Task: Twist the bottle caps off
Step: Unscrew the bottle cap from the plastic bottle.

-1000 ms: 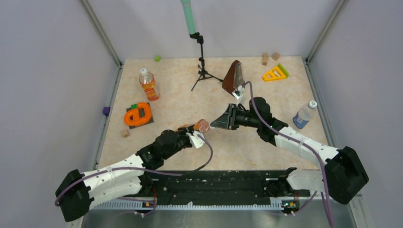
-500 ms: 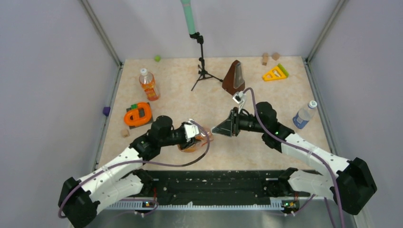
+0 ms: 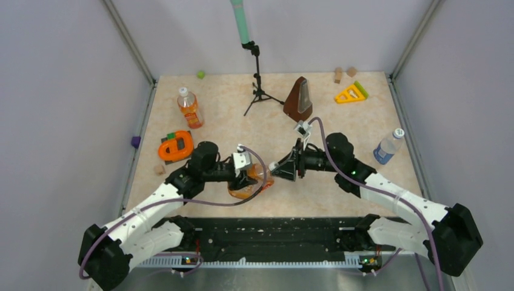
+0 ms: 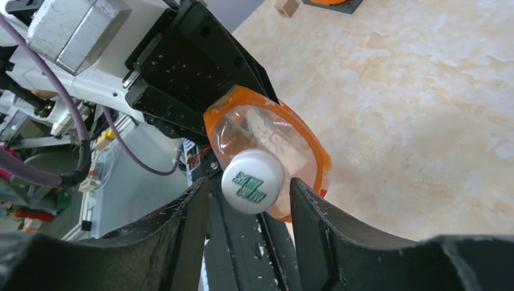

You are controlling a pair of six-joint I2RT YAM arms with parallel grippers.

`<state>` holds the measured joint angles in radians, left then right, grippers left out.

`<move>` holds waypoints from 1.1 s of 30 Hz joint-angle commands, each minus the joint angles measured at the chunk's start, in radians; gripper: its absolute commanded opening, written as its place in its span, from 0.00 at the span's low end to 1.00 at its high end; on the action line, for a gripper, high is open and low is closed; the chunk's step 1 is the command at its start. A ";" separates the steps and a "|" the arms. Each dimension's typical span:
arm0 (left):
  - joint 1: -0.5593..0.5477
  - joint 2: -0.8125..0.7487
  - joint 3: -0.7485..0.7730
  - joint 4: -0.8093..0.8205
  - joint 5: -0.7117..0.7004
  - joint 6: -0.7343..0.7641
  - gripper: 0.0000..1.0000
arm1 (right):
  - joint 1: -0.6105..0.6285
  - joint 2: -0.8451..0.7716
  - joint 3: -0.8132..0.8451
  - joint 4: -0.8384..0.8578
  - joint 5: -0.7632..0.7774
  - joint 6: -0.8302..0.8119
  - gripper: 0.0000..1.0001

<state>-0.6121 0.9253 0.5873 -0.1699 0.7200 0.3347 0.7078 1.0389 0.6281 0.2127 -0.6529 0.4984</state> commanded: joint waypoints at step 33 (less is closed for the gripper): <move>-0.182 -0.172 -0.146 0.288 -0.618 0.165 0.00 | 0.014 0.101 0.114 0.052 0.210 0.363 0.50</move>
<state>-0.7868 0.7448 0.4183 0.0536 0.1287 0.4908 0.7109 1.1347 0.6758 0.2958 -0.4465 0.8948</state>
